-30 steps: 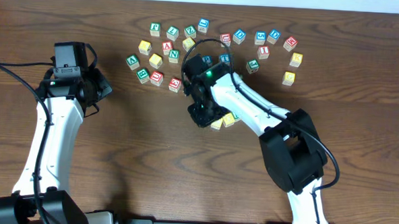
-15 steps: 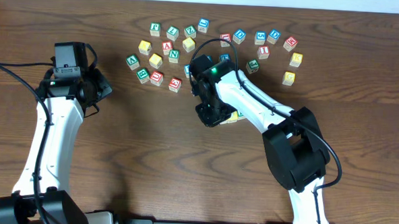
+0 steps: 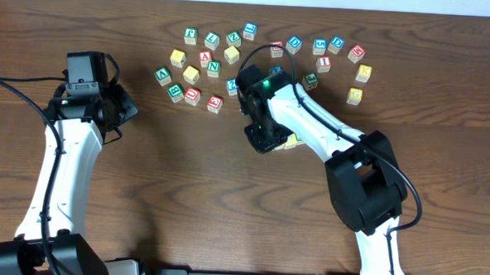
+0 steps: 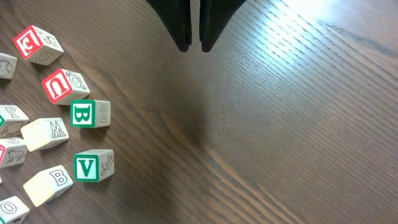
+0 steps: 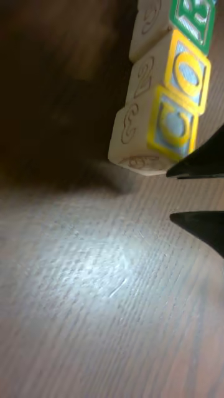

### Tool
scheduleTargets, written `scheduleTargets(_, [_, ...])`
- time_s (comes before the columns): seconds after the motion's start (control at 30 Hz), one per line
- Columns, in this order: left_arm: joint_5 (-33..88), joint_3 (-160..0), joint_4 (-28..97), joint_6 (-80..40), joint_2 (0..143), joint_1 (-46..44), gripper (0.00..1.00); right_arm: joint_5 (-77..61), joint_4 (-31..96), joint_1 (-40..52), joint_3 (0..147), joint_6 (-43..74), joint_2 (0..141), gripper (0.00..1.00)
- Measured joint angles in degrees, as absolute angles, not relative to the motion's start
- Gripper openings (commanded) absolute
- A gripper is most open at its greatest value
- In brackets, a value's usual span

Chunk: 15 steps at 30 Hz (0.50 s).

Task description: Spell out CORL

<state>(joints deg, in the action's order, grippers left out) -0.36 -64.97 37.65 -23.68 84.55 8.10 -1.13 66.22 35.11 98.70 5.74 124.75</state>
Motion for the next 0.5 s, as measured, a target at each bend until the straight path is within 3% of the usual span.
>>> scheduleTargets(0.5, [-0.4, -65.0, 38.1, -23.7, 84.6, 8.1, 0.08, -1.5, 65.3, 19.9, 100.0, 9.1, 118.7, 0.21])
